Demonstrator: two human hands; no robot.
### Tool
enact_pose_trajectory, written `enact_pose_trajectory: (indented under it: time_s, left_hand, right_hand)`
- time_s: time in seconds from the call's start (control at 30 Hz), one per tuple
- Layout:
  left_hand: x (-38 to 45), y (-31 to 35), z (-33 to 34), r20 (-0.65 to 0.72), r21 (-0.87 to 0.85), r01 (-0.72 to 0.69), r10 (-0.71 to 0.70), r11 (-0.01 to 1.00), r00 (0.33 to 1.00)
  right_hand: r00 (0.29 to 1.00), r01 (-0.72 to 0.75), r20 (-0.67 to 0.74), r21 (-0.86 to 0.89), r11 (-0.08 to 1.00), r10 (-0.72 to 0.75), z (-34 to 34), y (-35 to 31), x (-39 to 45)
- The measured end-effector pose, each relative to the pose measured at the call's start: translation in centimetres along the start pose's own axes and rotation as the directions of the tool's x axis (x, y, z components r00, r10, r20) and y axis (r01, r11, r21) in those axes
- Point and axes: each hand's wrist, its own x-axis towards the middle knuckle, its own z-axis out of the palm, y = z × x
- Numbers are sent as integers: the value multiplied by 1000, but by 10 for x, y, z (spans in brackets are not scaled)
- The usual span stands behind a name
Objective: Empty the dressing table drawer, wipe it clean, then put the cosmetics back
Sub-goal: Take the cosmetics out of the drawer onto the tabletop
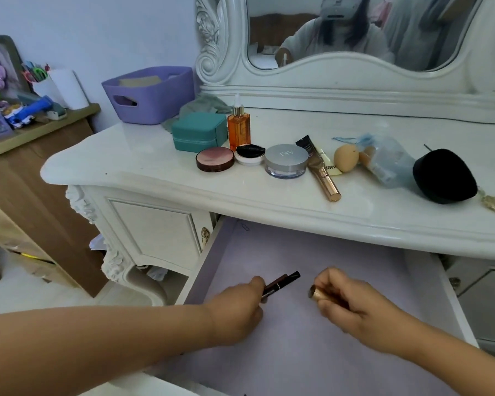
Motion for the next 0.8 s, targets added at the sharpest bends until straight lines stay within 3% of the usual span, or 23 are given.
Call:
enact_pose_trajectory:
  time_s: [0.27,0.47,0.57,0.7,0.8]
  left_hand:
    - [-24,28,-75,-303,-235,-261,185,936,935]
    - [1,63,-118,-483,-260,-303,148,917,863]
    - [30,77,-122,-530,-101,-223,137,970,837]
    - [63,84,-113,-553,148,30,57,989,832]
    - [73,89,-107,-596,190,79,51,979,802]
  right_hand:
    - [949,139,-280,-32,990,-142,-47,-55,1]
    - [764,36,-640,-89,995,-85,-80,-65,24]
    - [690,-89,-722,-156,984,-53,-92,-58,35]
    - [685,-249,-728,-256,934,-16,-97,-47,49]
    - [693,-321,-720,-342,883,-27,-97,-41,61]
